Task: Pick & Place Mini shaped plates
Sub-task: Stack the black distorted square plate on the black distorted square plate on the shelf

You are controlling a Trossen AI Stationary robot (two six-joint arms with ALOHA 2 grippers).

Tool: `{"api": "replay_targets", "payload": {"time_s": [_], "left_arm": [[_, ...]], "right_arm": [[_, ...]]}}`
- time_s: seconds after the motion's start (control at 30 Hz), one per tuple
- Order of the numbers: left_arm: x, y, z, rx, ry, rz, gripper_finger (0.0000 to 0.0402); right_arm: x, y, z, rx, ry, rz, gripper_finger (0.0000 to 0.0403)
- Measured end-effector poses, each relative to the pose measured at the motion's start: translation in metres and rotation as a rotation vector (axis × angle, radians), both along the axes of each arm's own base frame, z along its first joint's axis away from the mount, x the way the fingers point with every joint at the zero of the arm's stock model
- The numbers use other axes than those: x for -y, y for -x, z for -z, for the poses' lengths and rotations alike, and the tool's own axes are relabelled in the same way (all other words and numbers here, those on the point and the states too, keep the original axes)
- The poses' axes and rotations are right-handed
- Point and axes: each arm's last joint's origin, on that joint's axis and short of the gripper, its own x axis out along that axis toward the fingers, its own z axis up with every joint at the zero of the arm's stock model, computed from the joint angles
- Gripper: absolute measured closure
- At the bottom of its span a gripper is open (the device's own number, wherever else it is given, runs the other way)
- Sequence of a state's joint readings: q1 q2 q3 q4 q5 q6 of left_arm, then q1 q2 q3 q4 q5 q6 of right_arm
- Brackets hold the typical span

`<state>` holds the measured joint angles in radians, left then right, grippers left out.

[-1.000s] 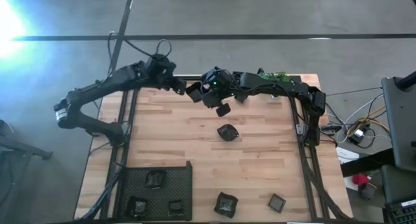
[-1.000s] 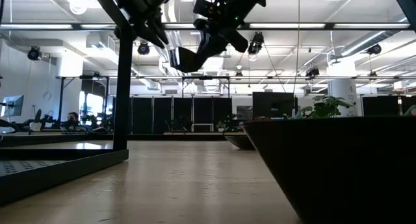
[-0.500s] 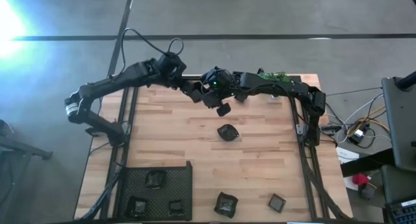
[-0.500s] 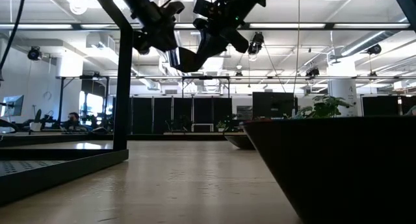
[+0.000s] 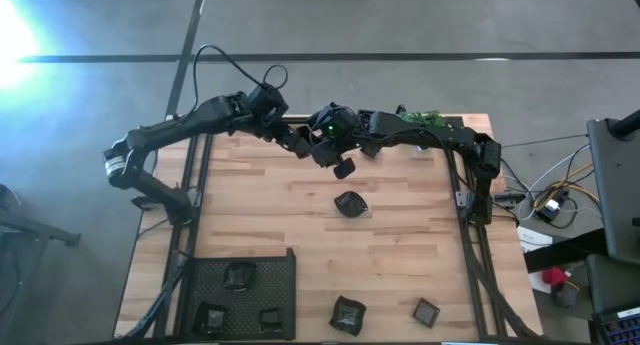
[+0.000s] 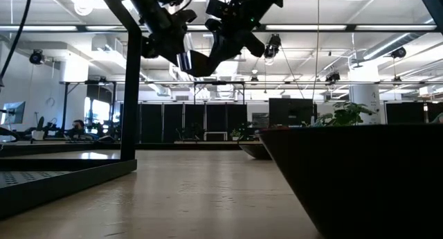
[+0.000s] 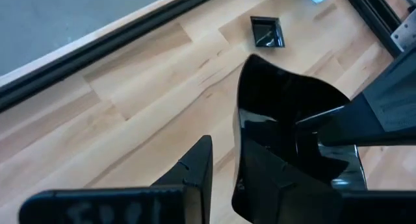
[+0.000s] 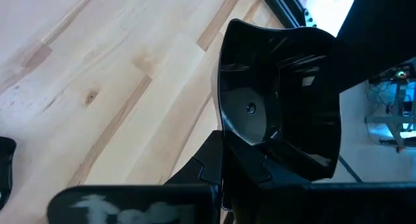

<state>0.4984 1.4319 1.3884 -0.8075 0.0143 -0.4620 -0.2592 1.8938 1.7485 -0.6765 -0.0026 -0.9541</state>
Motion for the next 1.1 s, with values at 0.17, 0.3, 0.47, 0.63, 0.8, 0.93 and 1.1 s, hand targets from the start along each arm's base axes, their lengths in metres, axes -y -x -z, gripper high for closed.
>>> {"api": "replay_targets", "payload": {"time_s": [0.17, 0.3, 0.47, 0.63, 0.8, 0.93, 1.1], "left_arm": [[-0.0006, -0.0021, 0.0023, -0.003, 0.009, 0.026, 0.0331], [-0.0006, -0.002, 0.0023, -0.003, 0.01, 0.025, 0.0331], [-0.0005, -0.0017, 0.0025, -0.006, 0.014, 0.022, 0.0358], [-0.0005, -0.0019, 0.0023, -0.003, 0.013, 0.03, 0.0397], [-0.0006, -0.0018, 0.0024, -0.004, 0.012, 0.028, 0.04], [-0.0008, -0.0016, 0.0024, -0.007, 0.009, 0.024, 0.0401], [-0.0002, -0.0004, 0.0037, -0.023, 0.019, 0.024, 0.0401]], "right_arm": [[0.0001, 0.0, 0.0, 0.0, 0.002, 0.001, 0.0395], [0.0001, -0.0001, -0.0001, 0.001, 0.002, 0.002, 0.0395], [0.0003, -0.0001, -0.0002, 0.002, 0.003, 0.002, 0.0394], [0.0005, -0.0001, 0.0, -0.001, 0.01, -0.001, 0.0394], [0.001, -0.0005, -0.0003, -0.004, 0.045, -0.015, 0.0394], [0.0009, -0.002, -0.0011, 0.001, 0.089, 0.015, 0.0393], [-0.0008, -0.0031, -0.0018, 0.007, 0.103, 0.006, 0.0365]]}}
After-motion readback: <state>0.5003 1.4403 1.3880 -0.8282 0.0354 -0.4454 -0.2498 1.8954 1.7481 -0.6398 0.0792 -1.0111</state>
